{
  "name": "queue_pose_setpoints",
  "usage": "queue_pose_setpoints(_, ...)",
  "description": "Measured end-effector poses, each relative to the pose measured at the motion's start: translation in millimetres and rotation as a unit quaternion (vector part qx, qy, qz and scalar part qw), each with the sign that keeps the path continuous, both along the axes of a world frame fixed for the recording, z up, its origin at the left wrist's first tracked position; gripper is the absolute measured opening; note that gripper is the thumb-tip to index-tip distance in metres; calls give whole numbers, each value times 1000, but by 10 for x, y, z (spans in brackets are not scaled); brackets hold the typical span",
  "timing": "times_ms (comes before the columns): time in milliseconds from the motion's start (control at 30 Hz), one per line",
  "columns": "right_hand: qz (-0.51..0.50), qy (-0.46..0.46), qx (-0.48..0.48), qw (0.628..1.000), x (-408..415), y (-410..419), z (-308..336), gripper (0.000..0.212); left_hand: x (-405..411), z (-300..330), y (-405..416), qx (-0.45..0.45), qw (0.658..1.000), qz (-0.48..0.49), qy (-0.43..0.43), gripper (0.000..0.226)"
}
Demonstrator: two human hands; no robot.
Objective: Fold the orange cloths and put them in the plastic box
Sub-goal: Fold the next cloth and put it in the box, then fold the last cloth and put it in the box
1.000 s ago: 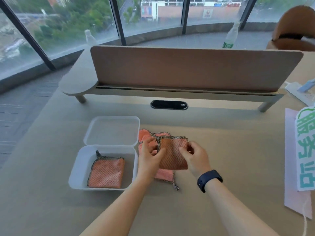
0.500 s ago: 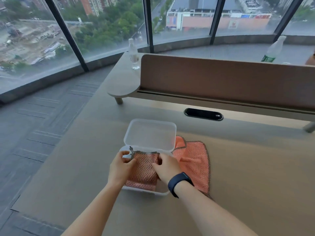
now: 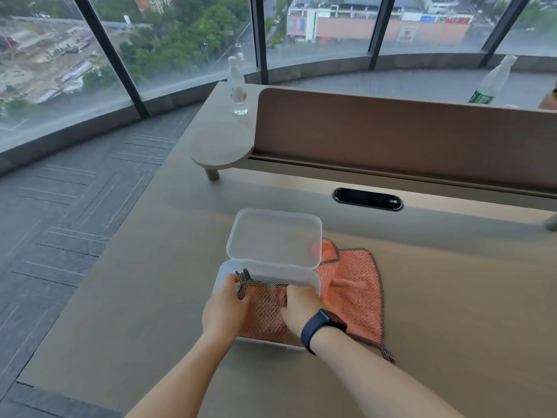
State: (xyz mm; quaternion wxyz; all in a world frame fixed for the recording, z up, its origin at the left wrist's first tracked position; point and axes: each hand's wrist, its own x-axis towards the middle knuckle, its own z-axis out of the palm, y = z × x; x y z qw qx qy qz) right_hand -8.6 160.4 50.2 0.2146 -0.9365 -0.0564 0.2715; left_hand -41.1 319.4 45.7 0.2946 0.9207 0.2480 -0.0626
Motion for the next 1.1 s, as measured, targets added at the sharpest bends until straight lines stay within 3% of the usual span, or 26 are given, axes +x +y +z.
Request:
queue_pose_setpoints(167,120,-186,1,975,-16,-33,60,12,69,-80,13,37,989,-115,-87,19)
queue_pose_setpoints(233,182,-205,-10,962,-19,-19,29,20,95,-114,14,31,982,-181,-49,17)
queue_pose_setpoints(333,220,-221,-64,948,-19,-46,-33,25,96,-161,25,33,960,-275,33,33)
queue_pose_setpoints(500,245,-183,-141,942,-45,-78,-112,23,111,-211,66,73,932,-351,52,53)
queue_pose_setpoints(633,182,-237,-12,954,3,-135,-37,3,191,-118,-2,60,942,-331,11,32)
queue_pose_setpoints(700,118,-283,62,950,37,-279,52,5,250,-21,-117,30,952,-302,-46,18)
queue_pose_setpoints(800,34,-305,92,947,62,-638,226,7,311,147,-435,1,941,-314,-128,10)
queue_pose_setpoints(967,-23,-235,17,972,-82,-1427,5,12,301,253,-1108,17,889,-422,-174,15)
queue_pose_setpoints(1100,24,-144,-45,988,-328,-1828,-359,13,212,90,-1462,53,855,-497,-139,8)
